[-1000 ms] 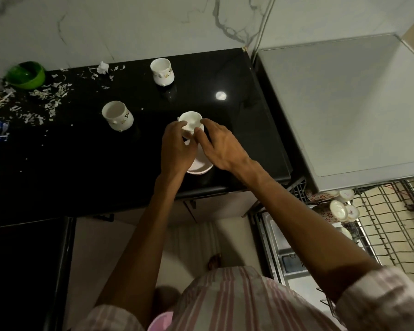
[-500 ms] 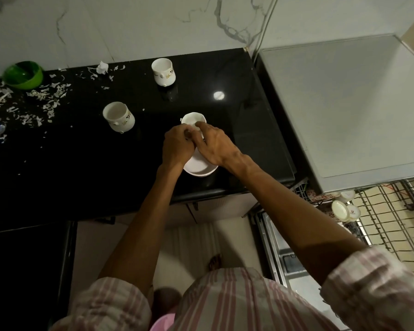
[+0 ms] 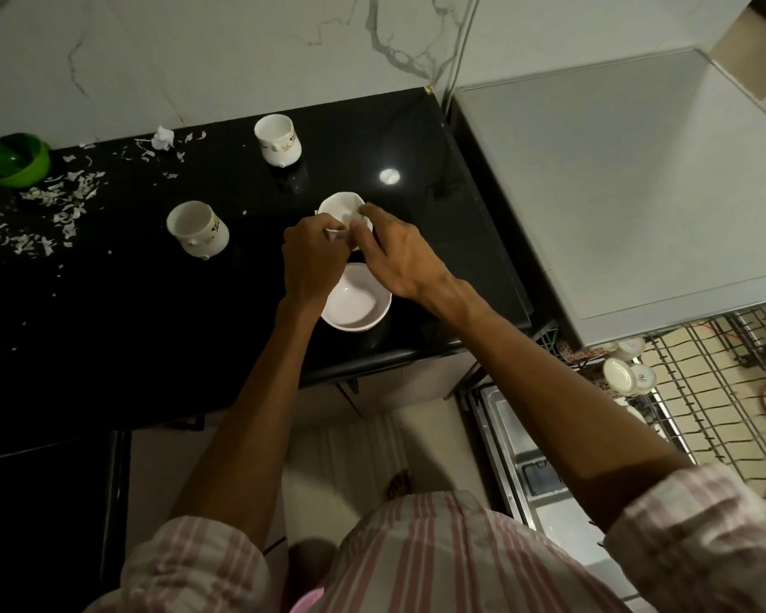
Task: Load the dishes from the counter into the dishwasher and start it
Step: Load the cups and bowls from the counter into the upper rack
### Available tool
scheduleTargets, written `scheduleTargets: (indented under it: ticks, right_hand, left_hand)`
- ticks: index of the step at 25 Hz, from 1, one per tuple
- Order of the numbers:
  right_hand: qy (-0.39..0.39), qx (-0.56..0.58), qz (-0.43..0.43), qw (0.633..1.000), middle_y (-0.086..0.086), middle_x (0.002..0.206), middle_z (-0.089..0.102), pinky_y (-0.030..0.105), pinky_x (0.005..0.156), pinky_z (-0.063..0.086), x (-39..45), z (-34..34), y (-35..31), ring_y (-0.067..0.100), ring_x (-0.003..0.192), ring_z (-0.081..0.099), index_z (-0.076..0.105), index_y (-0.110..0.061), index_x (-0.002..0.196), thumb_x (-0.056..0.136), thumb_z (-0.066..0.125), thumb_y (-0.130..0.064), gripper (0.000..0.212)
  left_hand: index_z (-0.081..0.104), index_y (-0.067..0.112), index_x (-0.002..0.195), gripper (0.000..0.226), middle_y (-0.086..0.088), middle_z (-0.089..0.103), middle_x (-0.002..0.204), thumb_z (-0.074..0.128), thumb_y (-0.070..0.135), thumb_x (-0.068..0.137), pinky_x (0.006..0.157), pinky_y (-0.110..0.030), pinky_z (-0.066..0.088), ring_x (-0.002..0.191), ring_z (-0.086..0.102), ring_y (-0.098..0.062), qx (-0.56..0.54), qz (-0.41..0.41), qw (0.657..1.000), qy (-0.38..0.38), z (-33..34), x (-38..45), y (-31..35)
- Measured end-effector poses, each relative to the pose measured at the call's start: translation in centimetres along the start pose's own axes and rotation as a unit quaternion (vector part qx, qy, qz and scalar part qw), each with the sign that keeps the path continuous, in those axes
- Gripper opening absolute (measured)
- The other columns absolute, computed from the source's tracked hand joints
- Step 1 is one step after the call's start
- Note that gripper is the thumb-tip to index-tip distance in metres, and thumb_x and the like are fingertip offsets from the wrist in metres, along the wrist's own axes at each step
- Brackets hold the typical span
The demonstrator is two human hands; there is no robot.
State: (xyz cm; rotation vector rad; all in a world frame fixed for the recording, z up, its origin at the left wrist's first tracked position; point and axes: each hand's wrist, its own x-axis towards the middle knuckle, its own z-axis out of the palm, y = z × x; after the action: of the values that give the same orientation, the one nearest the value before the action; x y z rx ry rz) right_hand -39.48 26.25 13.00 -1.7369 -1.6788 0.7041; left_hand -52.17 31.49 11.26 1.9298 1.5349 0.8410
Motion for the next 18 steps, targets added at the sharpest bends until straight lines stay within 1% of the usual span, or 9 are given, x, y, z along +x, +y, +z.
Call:
scheduleTargets:
  ticks: [1, 3, 4, 6, 9, 11, 13, 15, 18]
  right_hand:
    - [0.010, 0.010, -0.004, 1.000, 0.016, 0.133, 0.058, 0.032, 0.092, 0.049, -0.2, -0.5, -0.1, 0.027, 0.113, 0.060, 0.046, -0.005, 0.138, 0.105, 0.034, -0.036, 0.047]
    - [0.027, 0.028, -0.009, 0.999, 0.014, 0.131, 0.059, 0.027, 0.089, 0.048, -1.0, -1.3, -0.2, 0.025, 0.112, 0.061, 0.048, -0.007, 0.137, 0.105, 0.035, -0.036, 0.045]
    - [0.034, 0.035, -0.012, 0.999, 0.013, 0.132, 0.059, 0.026, 0.089, 0.048, -1.6, -1.8, -0.3, 0.024, 0.113, 0.060, 0.047, -0.008, 0.138, 0.105, 0.035, -0.036, 0.045]
    - [0.041, 0.052, -0.017, 0.998, 0.012, 0.132, 0.060, 0.023, 0.088, 0.049, -2.9, -2.4, -0.2, 0.021, 0.113, 0.061, 0.043, -0.010, 0.141, 0.105, 0.035, -0.037, 0.046]
    - [0.045, 0.091, -0.026, 0.994, 0.008, 0.126, 0.062, 0.012, 0.076, 0.051, -5.5, -3.2, 0.2, 0.015, 0.102, 0.065, 0.043, -0.010, 0.141, 0.104, 0.038, -0.037, 0.046]
    - [0.051, 0.103, -0.027, 0.993, 0.008, 0.126, 0.062, 0.010, 0.072, 0.051, -7.6, -3.7, 0.5, 0.010, 0.096, 0.066, 0.041, -0.008, 0.142, 0.103, 0.044, -0.035, 0.048]
    - [0.066, 0.100, -0.028, 0.992, 0.007, 0.129, 0.059, 0.010, 0.079, 0.051, -9.8, -4.0, 1.0, 0.009, 0.103, 0.063, 0.041, -0.007, 0.142, 0.100, 0.053, -0.031, 0.050]
    - [0.083, 0.096, -0.018, 0.992, 0.005, 0.137, 0.054, 0.017, 0.092, 0.051, -11.8, -4.3, 1.5, 0.012, 0.119, 0.057, 0.040, -0.011, 0.144, 0.094, 0.063, -0.031, 0.058]
    - [0.117, 0.101, 0.000, 0.988, 0.003, 0.146, 0.047, 0.030, 0.104, 0.047, -14.1, -4.5, 2.5, 0.013, 0.132, 0.047, 0.039, -0.015, 0.145, 0.088, 0.072, -0.029, 0.067]
  left_hand:
    - [0.063, 0.018, 0.070, 0.028, 0.003, 0.064, 0.067, 0.058, 0.041, 0.084, 0.061, -0.021, 0.041, 0.066, 0.061, -0.014, -0.005, 0.006, 1.000, 0.003, -0.1, -0.2, 0.5]
    - [0.065, 0.015, 0.070, 0.035, 0.004, 0.066, 0.068, 0.058, 0.047, 0.083, 0.058, -0.016, 0.042, 0.063, 0.060, -0.009, -0.019, 0.013, 1.000, 0.008, -0.2, -0.7, 1.4]
    - [0.067, 0.013, 0.071, 0.039, 0.004, 0.067, 0.069, 0.059, 0.049, 0.082, 0.058, -0.018, 0.046, 0.064, 0.062, -0.009, -0.026, 0.014, 0.999, 0.013, -0.3, -1.0, 1.8]
    - [0.071, 0.014, 0.075, 0.034, 0.006, 0.068, 0.070, 0.065, 0.047, 0.082, 0.061, -0.020, 0.051, 0.066, 0.064, -0.008, -0.043, 0.003, 0.999, 0.015, -0.6, -2.0, 2.5]
    - [0.072, 0.014, 0.083, 0.025, 0.006, 0.068, 0.076, 0.074, 0.039, 0.082, 0.056, -0.004, 0.042, 0.067, 0.062, -0.002, -0.076, -0.043, 0.996, -0.003, -0.7, -4.2, 3.8]
    - [0.072, 0.014, 0.086, 0.025, 0.008, 0.070, 0.081, 0.076, 0.039, 0.080, 0.056, -0.003, 0.041, 0.073, 0.064, -0.001, -0.110, -0.086, 0.990, -0.009, -0.7, -6.0, 4.6]
    - [0.073, 0.016, 0.083, 0.023, 0.007, 0.072, 0.082, 0.076, 0.039, 0.079, 0.061, -0.011, 0.049, 0.077, 0.068, -0.004, -0.153, -0.118, 0.981, -0.019, -0.6, -7.7, 5.4]
    - [0.072, 0.013, 0.079, 0.021, 0.004, 0.074, 0.080, 0.075, 0.034, 0.082, 0.068, -0.020, 0.057, 0.081, 0.070, -0.007, -0.203, -0.134, 0.969, -0.042, -0.4, -9.1, 6.3]
    - [0.069, 0.009, 0.073, 0.020, 0.001, 0.074, 0.078, 0.071, 0.024, 0.087, 0.071, -0.021, 0.058, 0.084, 0.072, -0.009, -0.289, -0.158, 0.940, -0.091, 0.2, -10.9, 7.9]
